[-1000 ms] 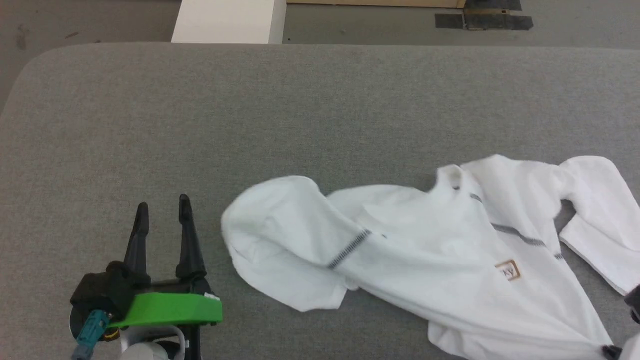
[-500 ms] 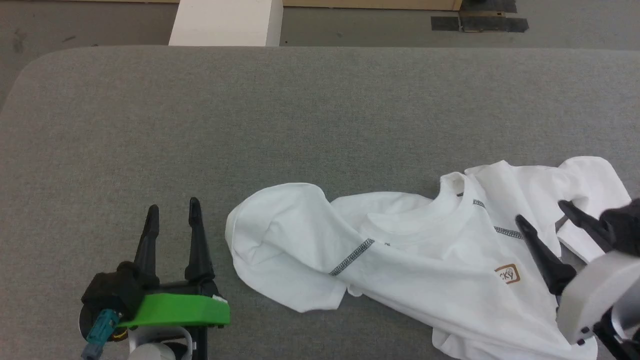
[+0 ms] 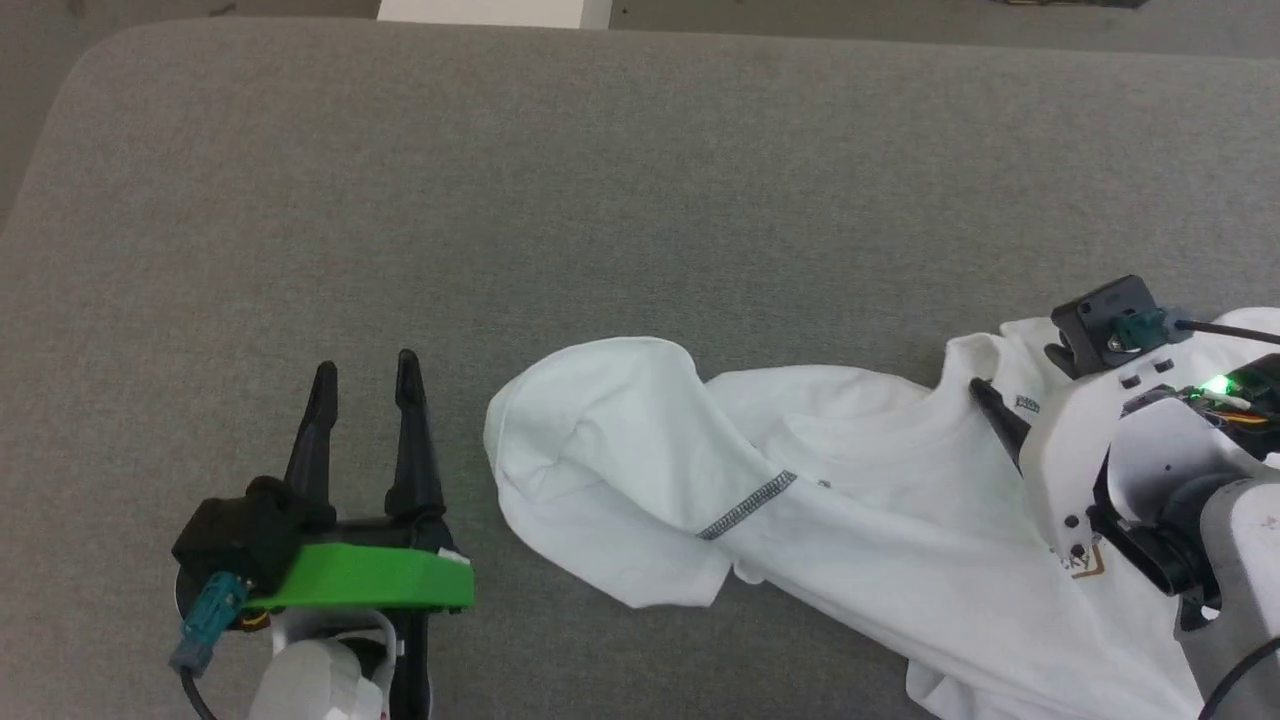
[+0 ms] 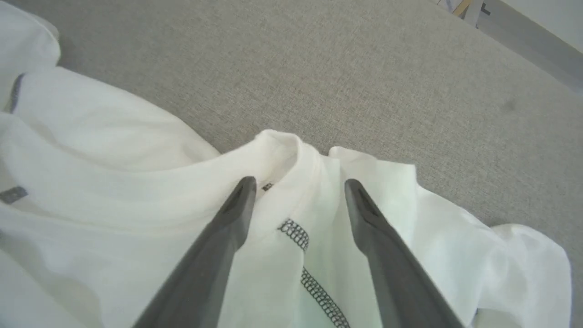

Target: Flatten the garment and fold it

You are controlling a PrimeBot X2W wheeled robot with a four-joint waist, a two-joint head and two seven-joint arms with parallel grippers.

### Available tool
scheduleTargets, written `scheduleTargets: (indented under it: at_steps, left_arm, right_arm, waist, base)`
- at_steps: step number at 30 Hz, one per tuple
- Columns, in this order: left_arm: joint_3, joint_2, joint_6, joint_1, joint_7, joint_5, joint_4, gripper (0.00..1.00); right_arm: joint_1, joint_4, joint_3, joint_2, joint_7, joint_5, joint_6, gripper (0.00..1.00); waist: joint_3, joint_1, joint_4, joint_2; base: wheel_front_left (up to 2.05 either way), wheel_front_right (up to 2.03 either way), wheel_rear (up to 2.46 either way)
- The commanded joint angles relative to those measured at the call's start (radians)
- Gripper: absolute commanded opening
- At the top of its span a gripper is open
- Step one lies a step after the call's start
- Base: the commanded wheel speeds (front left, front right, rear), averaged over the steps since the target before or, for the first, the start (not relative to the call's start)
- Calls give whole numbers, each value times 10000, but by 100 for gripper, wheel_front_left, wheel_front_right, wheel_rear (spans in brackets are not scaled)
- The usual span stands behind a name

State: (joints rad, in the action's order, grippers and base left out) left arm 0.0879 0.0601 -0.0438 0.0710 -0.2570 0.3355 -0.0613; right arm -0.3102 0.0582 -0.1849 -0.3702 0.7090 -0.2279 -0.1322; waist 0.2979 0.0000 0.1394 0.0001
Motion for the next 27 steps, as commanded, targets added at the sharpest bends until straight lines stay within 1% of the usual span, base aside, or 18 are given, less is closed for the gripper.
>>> scheduleTargets:
  at_steps: [1, 2, 3, 7, 13, 18, 20, 23, 27]
  left_arm:
    - [21, -54, 64, 186, -47, 22, 69, 100]
    - [26, -62, 73, 232, -47, 44, 100, 100]
    - [30, -67, 81, 258, -47, 60, 124, 100]
    - [-45, -84, 89, 279, -47, 116, 181, 100]
    - [-77, -94, 39, 238, -47, 198, 185, 100]
    - [170, -96, -129, 377, -47, 335, 7, 100]
    - [248, -97, -128, 515, -47, 386, -26, 100]
    - [355, -97, -105, 726, -47, 467, -32, 100]
    - [619, -98, -149, 1008, -47, 601, 2, 100]
  right_arm:
    - [-200, -249, -24, -28, 43, 78, 15, 86]
    - [-285, -444, -28, -41, 60, 98, 15, 9]
    - [-337, -576, -53, -75, 106, 122, 15, 0]
    - [-607, -708, -46, -137, 52, 129, 15, 0]
    - [-1392, -283, -4, -450, -215, 191, 15, 0]
    - [-2737, 12, 146, -924, -554, 499, 15, 0]
    - [-3371, 45, 283, -967, -740, 735, 15, 0]
    - [-4319, -233, 491, -1049, -1206, 1307, 15, 0]
    - [-5317, -1314, 804, -1017, -2123, 2169, 15, 0]
  waist:
    - [361, 0, 415, -1]
    - [413, 0, 506, -1]
    - [452, 0, 577, -1]
    - [533, 0, 742, -1]
    - [461, 0, 757, -1]
    - [675, 0, 827, -1]
    - [864, 0, 904, -1]
    - [1211, 0, 1070, -1]
    - [1668, 0, 1381, -1]
  base:
    - [0, 0, 0]
    - [0, 0, 0]
    - [0, 0, 0]
    - [0, 0, 0]
    - [0, 0, 0]
    - [0, 0, 0]
    - [0, 0, 0]
    - [0, 0, 0]
    - [0, 0, 0]
